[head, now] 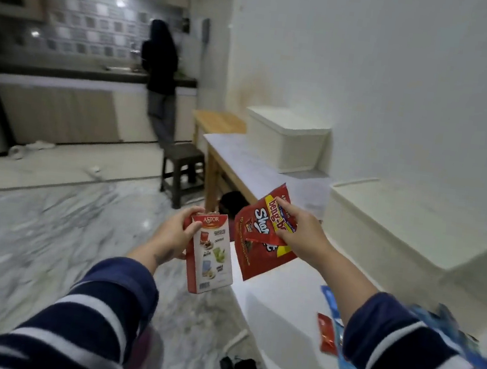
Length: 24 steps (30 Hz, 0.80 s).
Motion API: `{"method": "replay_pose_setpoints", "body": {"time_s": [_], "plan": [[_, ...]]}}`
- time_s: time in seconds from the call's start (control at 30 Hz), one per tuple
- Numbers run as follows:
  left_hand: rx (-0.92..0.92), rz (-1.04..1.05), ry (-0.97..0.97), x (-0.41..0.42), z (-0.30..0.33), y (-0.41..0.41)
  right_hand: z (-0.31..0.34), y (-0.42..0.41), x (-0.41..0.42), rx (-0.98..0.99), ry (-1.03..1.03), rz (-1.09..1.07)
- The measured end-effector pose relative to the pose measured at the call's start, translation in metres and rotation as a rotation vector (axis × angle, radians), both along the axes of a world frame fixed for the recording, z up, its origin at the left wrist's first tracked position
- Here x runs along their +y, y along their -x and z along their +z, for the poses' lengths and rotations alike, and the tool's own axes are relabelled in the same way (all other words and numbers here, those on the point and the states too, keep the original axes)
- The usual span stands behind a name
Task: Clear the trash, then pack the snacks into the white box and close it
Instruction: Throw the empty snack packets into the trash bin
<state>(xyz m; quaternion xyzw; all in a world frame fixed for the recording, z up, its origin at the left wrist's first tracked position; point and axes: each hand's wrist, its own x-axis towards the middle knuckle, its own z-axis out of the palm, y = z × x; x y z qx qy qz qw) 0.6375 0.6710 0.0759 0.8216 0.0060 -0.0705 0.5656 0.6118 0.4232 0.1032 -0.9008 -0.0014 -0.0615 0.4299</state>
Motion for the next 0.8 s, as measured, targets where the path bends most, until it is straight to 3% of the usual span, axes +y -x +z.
{"method": "replay_pose_setpoints", "body": {"time_s": [0.2, 0.4, 0.57, 0.8], "plan": [[0.160, 0.351, -0.012, 0.149, -0.070, -0.038, -0.058, -0.119, 0.154, 0.182, 0.034, 0.349], [0.166, 0.369, -0.015, 0.172, -0.095, -0.049, -0.083, -0.141, 0.176, 0.191, 0.033, 0.351], [0.323, 0.520, 0.057, 0.263, -0.172, -0.105, -0.159, -0.210, 0.280, 0.365, 0.048, 0.409], [0.490, 0.606, 0.084, 0.327, -0.272, -0.158, -0.270, -0.263, 0.356, 0.556, 0.068, 0.347]]}}
